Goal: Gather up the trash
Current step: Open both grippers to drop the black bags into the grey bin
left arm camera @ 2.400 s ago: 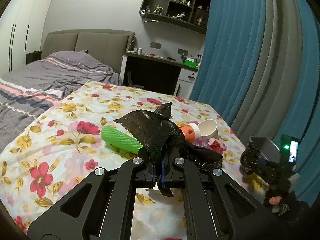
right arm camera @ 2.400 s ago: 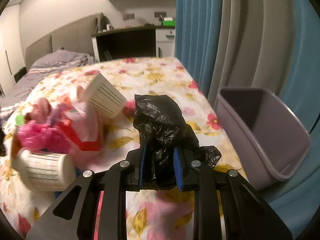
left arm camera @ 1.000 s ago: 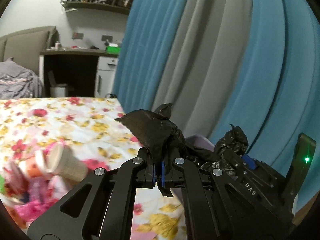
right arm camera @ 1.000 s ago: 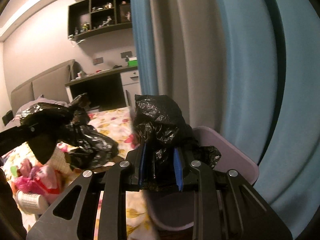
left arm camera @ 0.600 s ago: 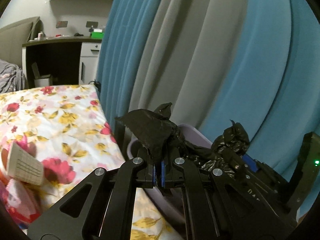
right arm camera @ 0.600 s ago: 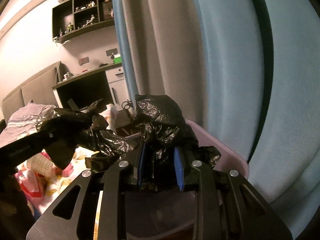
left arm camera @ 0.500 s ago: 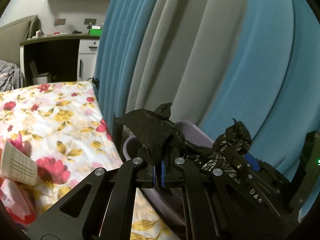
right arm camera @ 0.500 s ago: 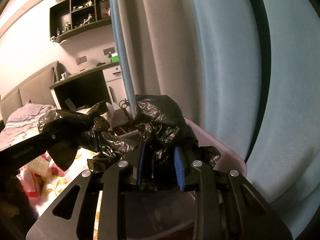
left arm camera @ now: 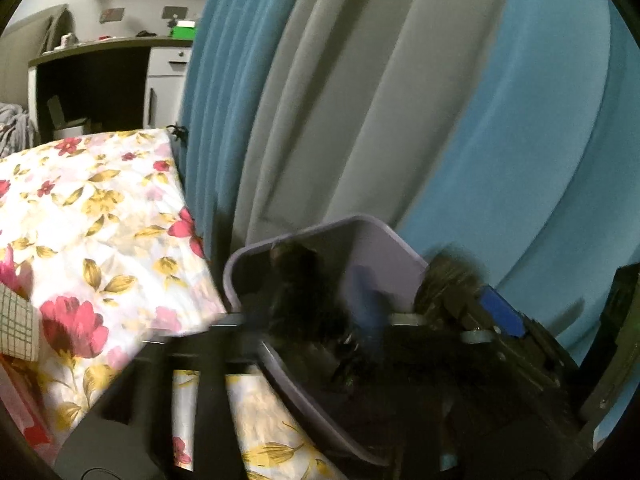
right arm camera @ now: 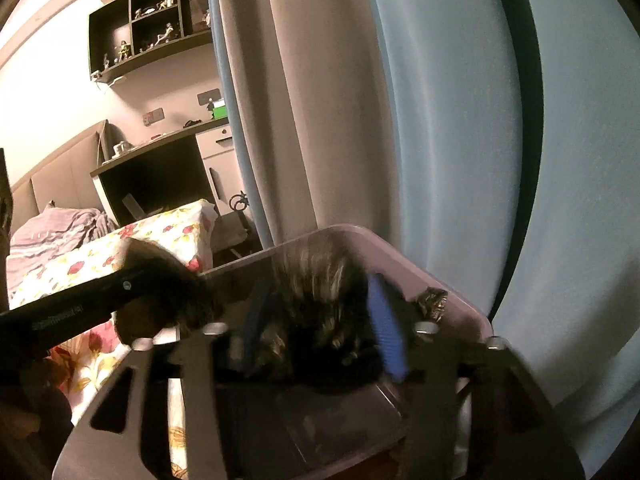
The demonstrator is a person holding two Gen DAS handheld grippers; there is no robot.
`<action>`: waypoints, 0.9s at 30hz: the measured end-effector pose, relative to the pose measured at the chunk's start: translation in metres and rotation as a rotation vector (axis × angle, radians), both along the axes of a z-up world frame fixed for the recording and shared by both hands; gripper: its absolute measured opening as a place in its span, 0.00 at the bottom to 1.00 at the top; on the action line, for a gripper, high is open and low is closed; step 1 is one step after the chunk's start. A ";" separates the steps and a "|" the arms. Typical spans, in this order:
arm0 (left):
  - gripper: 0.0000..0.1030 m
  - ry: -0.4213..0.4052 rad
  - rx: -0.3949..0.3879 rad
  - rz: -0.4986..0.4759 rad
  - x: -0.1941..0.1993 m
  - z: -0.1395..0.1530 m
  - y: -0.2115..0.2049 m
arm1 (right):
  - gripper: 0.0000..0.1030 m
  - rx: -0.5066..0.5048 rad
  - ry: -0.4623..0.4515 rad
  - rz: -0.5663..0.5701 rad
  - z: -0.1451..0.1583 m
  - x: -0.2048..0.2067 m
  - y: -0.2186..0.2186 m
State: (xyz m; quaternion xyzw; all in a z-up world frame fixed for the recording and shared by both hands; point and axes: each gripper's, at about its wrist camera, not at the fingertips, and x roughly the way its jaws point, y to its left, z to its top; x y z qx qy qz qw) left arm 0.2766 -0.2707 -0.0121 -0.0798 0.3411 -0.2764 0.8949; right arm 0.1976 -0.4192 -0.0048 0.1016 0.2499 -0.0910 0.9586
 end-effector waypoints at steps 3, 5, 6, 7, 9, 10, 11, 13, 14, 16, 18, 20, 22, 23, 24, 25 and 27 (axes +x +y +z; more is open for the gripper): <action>0.80 -0.039 -0.028 0.049 -0.005 0.007 0.010 | 0.56 -0.015 0.000 -0.018 0.001 -0.003 -0.001; 0.85 -0.047 -0.037 0.075 -0.007 0.011 0.016 | 0.59 -0.014 0.000 -0.027 0.000 -0.005 -0.003; 0.86 -0.047 -0.043 0.081 -0.008 0.012 0.019 | 0.61 -0.011 -0.001 -0.031 0.000 -0.007 -0.004; 0.87 -0.048 -0.047 0.086 -0.010 0.014 0.021 | 0.62 -0.012 -0.005 -0.035 0.001 -0.008 -0.004; 0.88 -0.061 -0.040 0.093 -0.016 0.016 0.023 | 0.66 -0.025 -0.013 -0.044 0.003 -0.012 -0.003; 0.88 -0.065 -0.034 0.094 -0.017 0.016 0.024 | 0.67 -0.031 -0.016 -0.047 0.004 -0.014 -0.002; 0.88 -0.071 -0.026 0.099 -0.020 0.017 0.025 | 0.69 -0.034 -0.019 -0.049 0.005 -0.015 -0.001; 0.88 -0.081 -0.015 0.105 -0.027 0.018 0.027 | 0.73 -0.041 -0.026 -0.060 0.006 -0.019 0.000; 0.88 -0.085 -0.009 0.110 -0.030 0.019 0.030 | 0.74 -0.046 -0.029 -0.064 0.007 -0.021 0.000; 0.89 -0.092 0.000 0.120 -0.033 0.021 0.034 | 0.76 -0.059 -0.033 -0.073 0.009 -0.024 0.003; 0.89 -0.099 0.006 0.131 -0.037 0.022 0.040 | 0.78 -0.067 -0.037 -0.084 0.010 -0.027 0.006; 0.89 -0.106 0.014 0.144 -0.044 0.025 0.048 | 0.79 -0.071 -0.042 -0.093 0.013 -0.031 0.008; 0.89 -0.116 0.024 0.159 -0.052 0.027 0.056 | 0.81 -0.078 -0.051 -0.113 0.016 -0.037 0.013; 0.89 -0.123 0.032 0.169 -0.057 0.028 0.062 | 0.81 -0.080 -0.055 -0.119 0.017 -0.040 0.015; 0.89 -0.133 0.042 0.181 -0.065 0.030 0.069 | 0.81 -0.081 -0.060 -0.122 0.018 -0.044 0.017; 0.89 -0.139 0.046 0.185 -0.070 0.030 0.073 | 0.81 -0.081 -0.064 -0.125 0.019 -0.048 0.021; 0.89 -0.154 0.053 0.203 -0.081 0.032 0.087 | 0.81 -0.082 -0.069 -0.119 0.020 -0.055 0.028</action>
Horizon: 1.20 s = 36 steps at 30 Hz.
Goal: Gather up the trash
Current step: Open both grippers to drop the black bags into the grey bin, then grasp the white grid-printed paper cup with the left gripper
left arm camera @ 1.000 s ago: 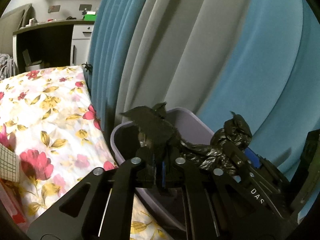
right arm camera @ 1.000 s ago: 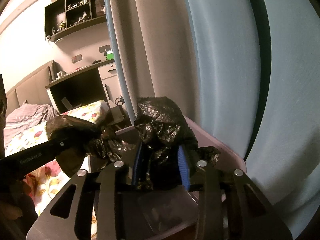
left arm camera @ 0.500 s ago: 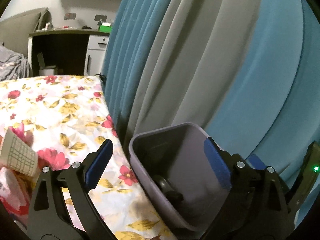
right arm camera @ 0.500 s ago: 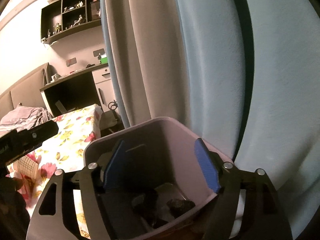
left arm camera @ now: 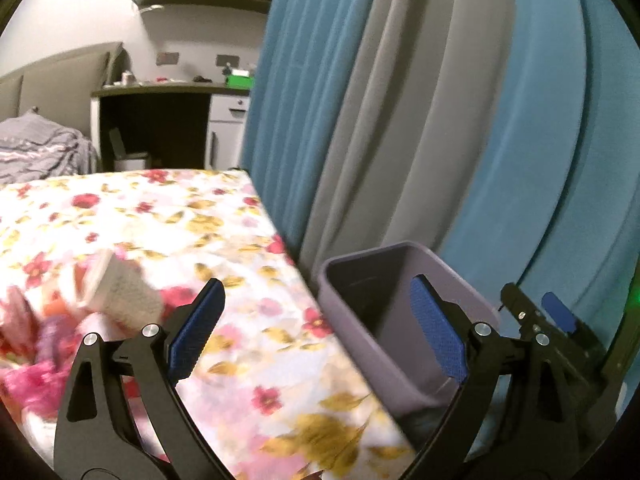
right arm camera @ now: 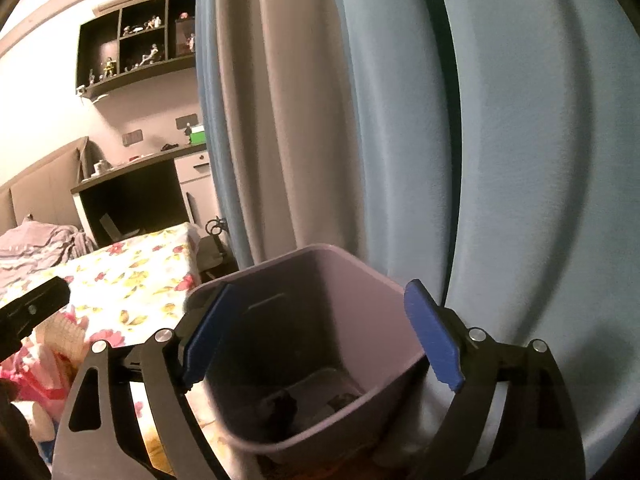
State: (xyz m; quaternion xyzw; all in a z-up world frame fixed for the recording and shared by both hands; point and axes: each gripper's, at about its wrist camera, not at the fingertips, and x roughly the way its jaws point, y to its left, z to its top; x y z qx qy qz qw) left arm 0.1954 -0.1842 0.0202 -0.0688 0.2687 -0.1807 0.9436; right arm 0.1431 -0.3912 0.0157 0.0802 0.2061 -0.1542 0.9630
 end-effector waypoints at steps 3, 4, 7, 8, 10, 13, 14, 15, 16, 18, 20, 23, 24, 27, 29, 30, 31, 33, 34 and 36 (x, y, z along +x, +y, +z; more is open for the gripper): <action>0.89 -0.011 0.011 0.038 -0.020 0.000 0.024 | 0.82 0.004 -0.006 0.025 0.000 -0.012 0.015; 0.89 -0.013 0.010 0.052 -0.030 -0.001 0.035 | 0.82 0.005 -0.005 0.033 -0.001 -0.015 0.021; 0.89 -0.030 0.024 0.086 -0.054 -0.003 0.062 | 0.82 0.016 0.000 0.074 -0.004 -0.026 0.041; 0.89 -0.041 0.037 0.099 -0.063 -0.004 0.071 | 0.82 0.016 0.004 0.087 -0.005 -0.029 0.048; 0.89 -0.054 0.056 0.130 -0.078 -0.006 0.089 | 0.82 0.016 0.007 0.118 -0.008 -0.037 0.066; 0.89 -0.067 0.064 0.162 -0.100 -0.010 0.119 | 0.82 0.036 0.009 0.173 -0.011 -0.049 0.091; 0.89 -0.071 0.061 0.170 -0.107 -0.013 0.131 | 0.82 0.040 0.009 0.188 -0.011 -0.053 0.098; 0.89 -0.072 0.059 0.179 -0.110 -0.015 0.137 | 0.82 0.043 0.007 0.202 -0.012 -0.057 0.106; 0.89 -0.067 0.056 0.194 -0.116 -0.020 0.150 | 0.82 0.043 0.007 0.213 -0.013 -0.060 0.114; 0.89 -0.056 0.054 0.200 -0.119 -0.026 0.160 | 0.82 0.045 0.011 0.231 -0.015 -0.066 0.127; 0.89 -0.036 0.052 0.207 -0.123 -0.035 0.174 | 0.82 0.052 0.016 0.248 -0.016 -0.070 0.137; 0.89 -0.021 0.031 0.193 -0.126 -0.044 0.187 | 0.82 0.056 0.033 0.274 -0.018 -0.071 0.151; 0.88 -0.018 0.028 0.187 -0.126 -0.046 0.189 | 0.82 0.054 0.038 0.284 -0.018 -0.071 0.156; 0.77 0.014 0.020 0.154 -0.121 -0.054 0.194 | 0.82 0.043 0.044 0.306 -0.019 -0.073 0.168; 0.70 0.056 0.003 0.128 -0.114 -0.061 0.197 | 0.82 0.033 0.049 0.315 -0.019 -0.072 0.174; 0.65 0.070 -0.002 0.120 -0.112 -0.064 0.198 | 0.82 0.030 0.051 0.319 -0.020 -0.072 0.176; 0.60 0.087 -0.010 0.109 -0.109 -0.067 0.198 | 0.82 0.027 0.054 0.322 -0.020 -0.071 0.178; 0.55 0.106 -0.018 0.095 -0.105 -0.072 0.198 | 0.82 0.022 0.060 0.324 -0.022 -0.070 0.179; 0.53 0.117 -0.023 0.081 -0.102 -0.075 0.197 | 0.82 0.022 0.063 0.325 -0.023 -0.069 0.179; 0.48 0.130 -0.027 0.072 -0.098 -0.078 0.196 | 0.82 0.022 0.073 0.328 -0.026 -0.067 0.180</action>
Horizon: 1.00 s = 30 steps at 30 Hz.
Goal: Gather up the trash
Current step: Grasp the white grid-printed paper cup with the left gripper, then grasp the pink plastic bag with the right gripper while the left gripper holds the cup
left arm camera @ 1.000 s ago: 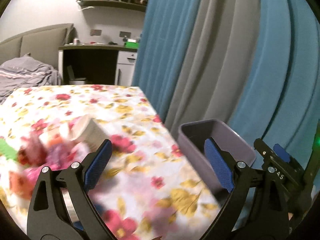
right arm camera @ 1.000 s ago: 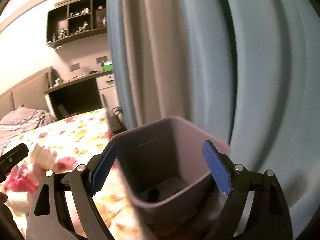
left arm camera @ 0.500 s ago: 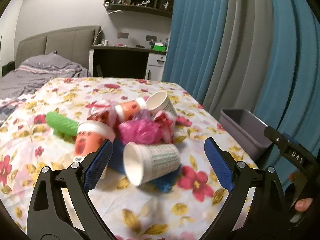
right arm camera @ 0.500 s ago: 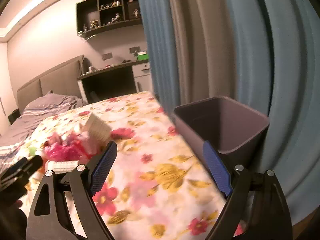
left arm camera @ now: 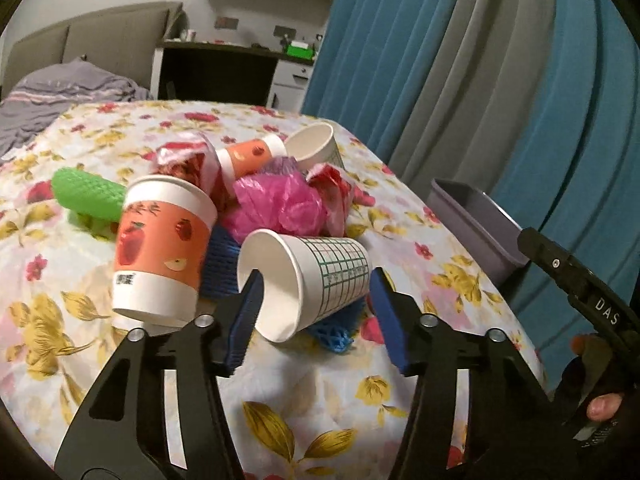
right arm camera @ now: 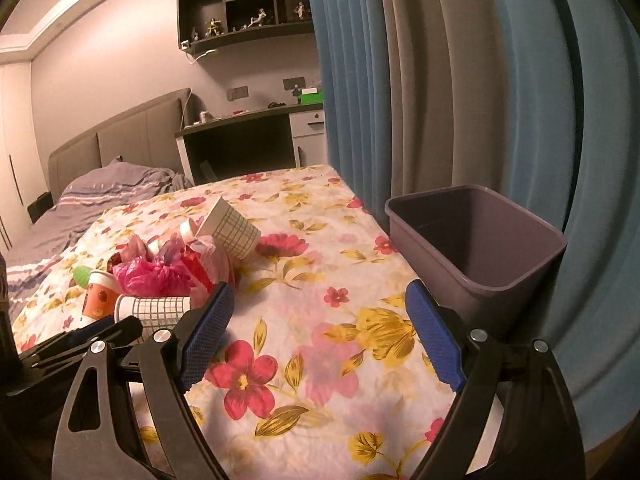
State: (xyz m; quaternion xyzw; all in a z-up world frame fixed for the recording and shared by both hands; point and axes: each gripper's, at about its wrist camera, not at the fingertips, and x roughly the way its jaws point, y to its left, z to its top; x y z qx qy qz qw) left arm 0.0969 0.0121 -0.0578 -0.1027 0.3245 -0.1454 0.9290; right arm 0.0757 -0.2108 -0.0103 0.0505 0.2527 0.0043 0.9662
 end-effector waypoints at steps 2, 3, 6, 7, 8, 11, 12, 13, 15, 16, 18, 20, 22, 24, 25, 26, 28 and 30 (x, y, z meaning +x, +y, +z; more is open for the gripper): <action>0.41 0.021 -0.012 -0.013 0.004 -0.004 0.000 | 0.82 0.000 0.005 0.003 -0.001 0.000 0.001; 0.38 0.027 -0.013 -0.016 0.005 -0.006 0.000 | 0.82 -0.001 0.008 0.004 -0.002 0.001 0.001; 0.27 0.038 -0.013 -0.030 0.007 -0.008 -0.002 | 0.82 -0.004 0.013 0.007 -0.003 0.002 0.003; 0.20 0.039 -0.013 -0.036 0.007 -0.009 -0.003 | 0.82 -0.004 0.015 0.008 -0.003 0.002 0.003; 0.16 0.038 -0.012 -0.043 0.006 -0.009 -0.004 | 0.82 -0.003 0.016 0.008 -0.003 0.001 0.003; 0.06 0.016 0.007 -0.065 0.000 -0.007 -0.010 | 0.82 -0.006 0.021 0.015 -0.003 0.002 0.006; 0.01 0.003 0.006 -0.075 -0.004 -0.004 -0.012 | 0.82 -0.006 0.021 0.018 -0.003 0.002 0.007; 0.01 -0.004 0.006 -0.077 -0.006 -0.002 -0.012 | 0.82 -0.006 0.022 0.020 -0.003 0.003 0.008; 0.01 -0.028 0.000 -0.099 -0.015 0.007 -0.015 | 0.82 -0.005 0.022 0.027 -0.002 0.004 0.011; 0.01 -0.038 -0.002 -0.108 -0.018 0.011 -0.015 | 0.82 -0.006 0.021 0.032 -0.002 0.004 0.014; 0.01 -0.074 -0.006 -0.129 -0.030 0.025 -0.014 | 0.82 -0.006 0.023 0.043 -0.002 0.006 0.018; 0.01 -0.096 -0.019 -0.120 -0.037 0.036 -0.006 | 0.82 0.000 0.028 0.062 -0.002 0.008 0.023; 0.01 -0.132 -0.034 -0.070 -0.045 0.049 0.010 | 0.82 0.001 0.035 0.081 -0.004 0.010 0.030; 0.01 -0.158 -0.032 -0.016 -0.049 0.058 0.023 | 0.82 0.004 0.047 0.105 -0.007 0.013 0.037; 0.01 -0.174 -0.029 0.024 -0.051 0.062 0.032 | 0.82 0.005 0.055 0.118 -0.009 0.015 0.042; 0.01 -0.187 -0.026 0.057 -0.053 0.065 0.040 | 0.82 0.004 0.062 0.129 -0.011 0.016 0.047; 0.01 -0.195 -0.017 0.093 -0.053 0.068 0.051 | 0.82 0.001 0.079 0.160 -0.015 0.020 0.058; 0.01 -0.191 -0.010 0.121 -0.052 0.067 0.060 | 0.81 0.000 0.097 0.185 -0.019 0.023 0.069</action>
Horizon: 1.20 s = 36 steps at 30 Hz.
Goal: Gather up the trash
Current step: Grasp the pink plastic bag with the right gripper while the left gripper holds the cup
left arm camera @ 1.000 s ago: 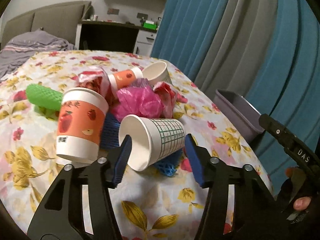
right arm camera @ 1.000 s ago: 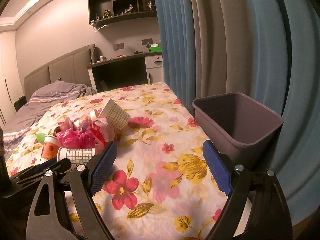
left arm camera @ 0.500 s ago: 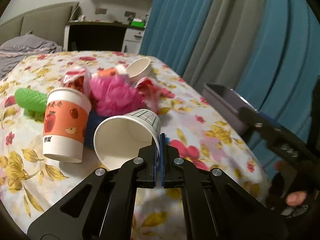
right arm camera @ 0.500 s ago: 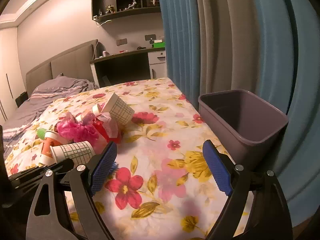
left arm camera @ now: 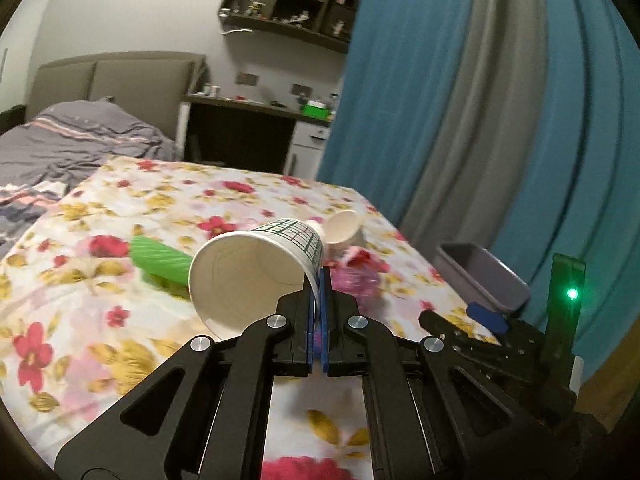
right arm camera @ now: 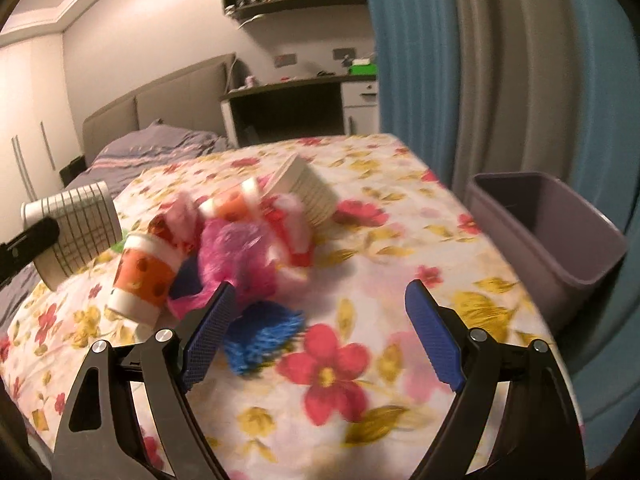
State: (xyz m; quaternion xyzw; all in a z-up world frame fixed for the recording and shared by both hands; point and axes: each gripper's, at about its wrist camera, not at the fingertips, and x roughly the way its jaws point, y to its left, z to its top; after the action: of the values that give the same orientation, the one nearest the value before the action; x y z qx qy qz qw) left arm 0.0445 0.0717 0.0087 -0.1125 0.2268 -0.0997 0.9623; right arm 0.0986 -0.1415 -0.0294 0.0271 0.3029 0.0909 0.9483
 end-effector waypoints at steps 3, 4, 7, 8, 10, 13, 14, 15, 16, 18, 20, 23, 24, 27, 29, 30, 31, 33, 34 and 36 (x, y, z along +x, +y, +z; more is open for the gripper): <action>0.01 0.012 -0.007 0.016 0.000 -0.005 0.009 | 0.79 0.008 0.012 0.041 -0.003 0.004 0.016; 0.01 0.013 -0.005 0.017 0.000 -0.005 0.009 | 0.78 0.010 0.018 0.047 -0.004 0.006 0.020; 0.02 0.013 0.000 0.018 -0.001 -0.007 0.012 | 0.74 0.022 0.043 0.069 -0.007 0.014 0.032; 0.02 0.014 -0.002 0.018 -0.001 -0.008 0.014 | 0.71 0.021 0.048 0.076 -0.009 0.017 0.035; 0.02 0.015 -0.004 0.019 -0.002 -0.009 0.016 | 0.67 0.020 0.062 0.087 -0.013 0.024 0.043; 0.02 0.022 -0.009 0.021 -0.003 -0.012 0.021 | 0.62 0.033 0.107 0.081 -0.020 0.036 0.046; 0.02 0.024 -0.010 0.020 -0.003 -0.013 0.022 | 0.61 0.041 0.123 0.081 -0.022 0.038 0.047; 0.02 0.026 -0.009 0.019 -0.003 -0.014 0.023 | 0.60 0.049 0.137 0.084 -0.024 0.040 0.048; 0.02 0.028 -0.009 0.020 -0.003 -0.015 0.024 | 0.60 0.052 0.146 0.089 -0.025 0.041 0.051; 0.02 0.034 -0.011 0.022 -0.002 -0.017 0.027 | 0.60 0.036 0.155 0.103 -0.027 0.042 0.057; 0.02 0.042 -0.018 0.023 -0.001 -0.019 0.029 | 0.60 0.024 0.178 0.113 -0.031 0.045 0.062; 0.02 0.046 -0.021 0.021 0.000 -0.020 0.031 | 0.58 0.046 0.214 0.123 -0.038 0.051 0.063; 0.02 0.049 -0.020 0.020 0.001 -0.021 0.032 | 0.50 0.052 0.217 0.127 -0.038 0.051 0.063; 0.02 0.056 -0.019 0.019 0.002 -0.023 0.032 | 0.32 0.052 0.205 0.146 -0.036 0.049 0.064; 0.02 0.057 -0.018 0.017 0.001 -0.023 0.032 | 0.28 0.045 0.186 0.155 -0.033 0.047 0.066; 0.02 0.056 -0.017 0.017 0.001 -0.023 0.031 | 0.27 0.039 0.171 0.153 -0.031 0.044 0.065; 0.02 0.055 -0.016 0.017 0.001 -0.023 0.031 | 0.27 0.036 0.155 0.150 -0.028 0.042 0.064; 0.02 0.051 -0.013 0.014 0.000 -0.023 0.031 | 0.27 0.043 0.125 0.155 -0.021 0.034 0.059; 0.02 0.050 -0.012 0.014 0.000 -0.023 0.030 | 0.27 0.046 0.117 0.157 -0.019 0.032 0.057; 0.02 0.050 -0.011 0.013 0.001 -0.022 0.029 | 0.27 0.052 0.101 0.162 -0.013 0.026 0.052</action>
State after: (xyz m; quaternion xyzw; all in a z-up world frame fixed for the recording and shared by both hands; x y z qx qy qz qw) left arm 0.0450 0.1009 -0.0130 -0.1220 0.2495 -0.0916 0.9563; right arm 0.1248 -0.0895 -0.0422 0.0318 0.3491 0.1738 0.9203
